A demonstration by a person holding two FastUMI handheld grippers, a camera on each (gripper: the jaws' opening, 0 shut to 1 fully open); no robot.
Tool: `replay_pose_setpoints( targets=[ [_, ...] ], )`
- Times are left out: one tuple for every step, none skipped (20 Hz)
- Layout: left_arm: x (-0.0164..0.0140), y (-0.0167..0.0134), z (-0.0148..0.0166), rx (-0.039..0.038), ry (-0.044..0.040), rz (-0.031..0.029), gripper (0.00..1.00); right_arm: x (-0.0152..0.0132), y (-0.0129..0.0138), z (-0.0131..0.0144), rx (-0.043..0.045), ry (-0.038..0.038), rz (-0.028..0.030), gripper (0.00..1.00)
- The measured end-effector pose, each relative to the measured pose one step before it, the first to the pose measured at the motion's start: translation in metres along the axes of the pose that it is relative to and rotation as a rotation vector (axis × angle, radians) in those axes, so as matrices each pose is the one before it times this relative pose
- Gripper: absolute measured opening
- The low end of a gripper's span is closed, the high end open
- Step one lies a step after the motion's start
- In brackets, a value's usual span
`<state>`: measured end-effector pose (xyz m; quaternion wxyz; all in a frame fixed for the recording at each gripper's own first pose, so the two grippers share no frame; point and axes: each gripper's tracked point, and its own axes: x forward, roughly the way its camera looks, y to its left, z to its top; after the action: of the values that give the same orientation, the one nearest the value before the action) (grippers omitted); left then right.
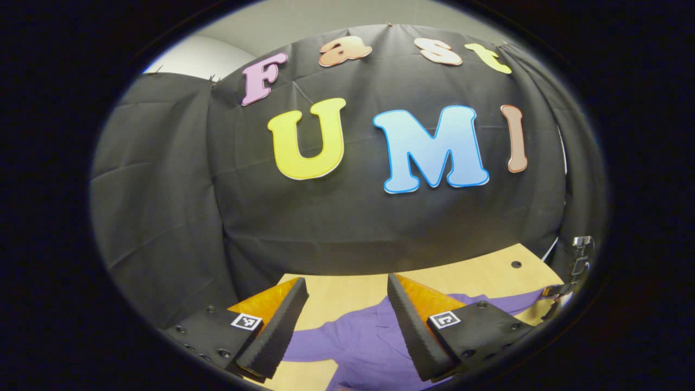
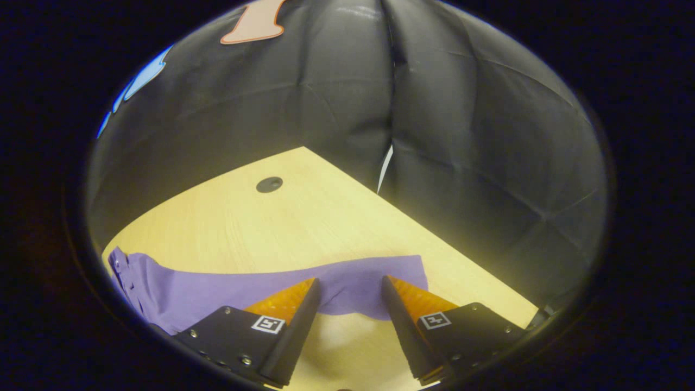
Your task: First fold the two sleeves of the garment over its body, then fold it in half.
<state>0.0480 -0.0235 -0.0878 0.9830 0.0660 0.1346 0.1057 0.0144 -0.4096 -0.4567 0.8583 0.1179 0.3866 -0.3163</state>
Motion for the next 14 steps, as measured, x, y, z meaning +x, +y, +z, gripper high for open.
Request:
replay_pose_setpoints(
  targets=[
    [0.00116, 0.00056, -0.00203, -0.00117, 0.00561, 0.00427, 0.94, 0.00311, -0.00035, -0.00525, -0.0066, 0.0112, -0.00446, 0.76],
    [0.00111, 0.00049, -0.00094, -0.00151, 0.0046, 0.00415, 0.94, 0.00375, 0.00102, -0.00432, -0.00623, 0.0135, -0.00233, 0.75],
    [0.00029, 0.00203, -0.00201, -0.00201, 0.00381, 0.00521, 0.94, 0.0034, 0.00115, -0.00796, -0.00645, 0.02568, 0.00113, 0.75],
    [0.0011, 0.00234, -0.0023, -0.00395, 0.00487, 0.00643, 0.94, -0.00036, 0.00111, -0.0063, -0.00988, 0.01956, 0.00866, 0.76],
    [0.00117, 0.0028, -0.00323, -0.00553, 0.00621, 0.00753, 0.94, 0.00153, -0.00056, 0.00195, -0.01203, -0.02252, 0.00117, 0.8],
    [0.00121, 0.00336, -0.00375, -0.00672, 0.00825, 0.00824, 0.94, -0.00005, 0.00084, -0.00299, -0.00702, 0.0077, 0.00224, 0.8],
    [0.00122, 0.00415, -0.0047, -0.00698, 0.0079, 0.00755, 0.94, 0.0008, 0.00001, 0.00115, 0.00112, -0.00316, -0.00101, 0.81],
    [0.00132, 0.00367, -0.0034, -0.00574, 0.00567, 0.00681, 0.94, -0.00062, 0.00281, -0.00116, 0.00947, 0.00201, 0.01102, 0.81],
    [-0.00031, 0.0033, -0.00397, -0.00389, 0.00609, 0.00668, 0.94, 0.00054, 0.00118, 0.00052, 0.00352, 0.00188, -0.00464, 0.73],
    [-0.00141, 0.00392, -0.00294, -0.00254, 0.0058, 0.00651, 0.94, -0.00023, -0.0009, 0.00045, -0.00339, 0.00695, -0.00328, 0.72],
    [-0.00155, 0.00315, -0.00357, -0.00364, 0.00474, 0.00431, 0.94, -0.00178, -0.00069, 0.0006, -0.00205, -0.00055, 0.00394, 0.72],
    [-0.00018, 0.0019, -0.00199, -0.00625, 0.00282, 0.00139, 0.94, -0.00596, 0.00502, 0.00197, 0.00721, -0.00657, 0.00955, 0.72],
    [-0.00155, 0.00122, -0.00045, -0.00626, 0.00012, 0.00098, 0.94, 0.00576, 0.00066, -0.00103, -0.01913, -0.00668, -0.01801, 0.29],
    [-0.00094, 0.00131, -0.00093, -0.00315, 0.00062, 0.00205, 0.94, -0.00124, -0.00165, -0.00042, -0.02824, -0.00215, -0.01476, 0.29]
  ],
)
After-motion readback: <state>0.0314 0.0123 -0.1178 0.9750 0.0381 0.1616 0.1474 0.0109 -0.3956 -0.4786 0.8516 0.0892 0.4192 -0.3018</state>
